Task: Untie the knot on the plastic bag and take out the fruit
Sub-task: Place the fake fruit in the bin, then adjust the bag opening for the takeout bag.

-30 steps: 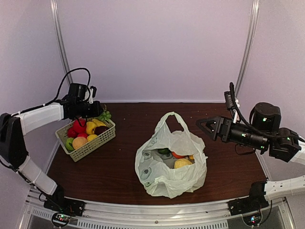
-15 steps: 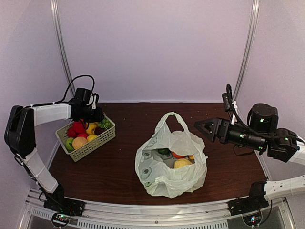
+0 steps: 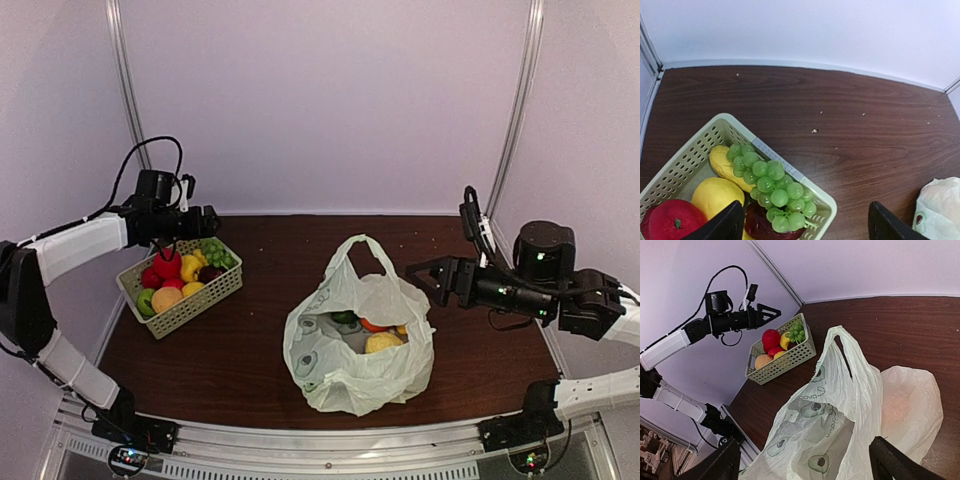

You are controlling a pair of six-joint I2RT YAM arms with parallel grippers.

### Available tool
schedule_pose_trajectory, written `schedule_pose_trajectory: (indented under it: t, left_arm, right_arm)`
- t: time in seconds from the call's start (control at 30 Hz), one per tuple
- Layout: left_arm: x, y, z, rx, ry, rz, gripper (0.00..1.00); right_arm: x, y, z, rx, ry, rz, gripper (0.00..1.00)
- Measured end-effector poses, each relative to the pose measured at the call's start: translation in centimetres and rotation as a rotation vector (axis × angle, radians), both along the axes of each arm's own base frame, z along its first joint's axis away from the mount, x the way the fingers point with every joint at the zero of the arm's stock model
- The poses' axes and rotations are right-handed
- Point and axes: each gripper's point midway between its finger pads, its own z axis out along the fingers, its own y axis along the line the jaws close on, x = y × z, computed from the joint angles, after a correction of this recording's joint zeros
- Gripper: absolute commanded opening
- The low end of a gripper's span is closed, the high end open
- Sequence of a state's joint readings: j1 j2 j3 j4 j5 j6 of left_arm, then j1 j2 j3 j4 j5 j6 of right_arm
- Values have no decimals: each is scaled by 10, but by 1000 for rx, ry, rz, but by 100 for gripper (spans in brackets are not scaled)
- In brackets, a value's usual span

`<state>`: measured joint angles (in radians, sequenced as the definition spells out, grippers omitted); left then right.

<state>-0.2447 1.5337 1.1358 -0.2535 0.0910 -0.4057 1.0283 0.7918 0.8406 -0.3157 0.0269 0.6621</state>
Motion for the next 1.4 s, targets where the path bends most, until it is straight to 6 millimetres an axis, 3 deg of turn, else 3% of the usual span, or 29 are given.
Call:
schedule_pose_trajectory:
  t: [0.13,0.27,0.37,0.5,0.6,0.8,1.0,1.23,1.4]
  left_arm:
    - [-26,-7,56,-74,-116,-53,92]
    - [-61,-32,87,-136,-181,-157,92]
    - [-94,-76,88,-169,-175,-298,93]
    - [-142,-142,75,-208,-120,-517,96]
    - [-163,-179,62,-239,-79,-636,97]
    - [-166,-229,25,-282,11,-749,97]
    - [-163,-269,8,-306,58,-827,97]
    - [-158,-286,7,-326,53,-856,94]
    - [-151,-290,0,-323,63,-833,73]
  right_arm:
    - [3,-7,-18,-85,23,-32,89]
    - [8,-16,-41,-207,55,-76,89]
    - [8,-23,-58,-276,84,-90,89]
    - [5,-25,-72,-301,106,-86,87]
    - [2,-24,-88,-322,132,-68,82]
    - [-2,-19,-116,-352,186,-46,79]
    - [-3,-15,-114,-329,191,-38,69]
    - [-4,-16,-119,-328,204,-40,65]
    - [-4,-16,-119,-326,205,-40,56]
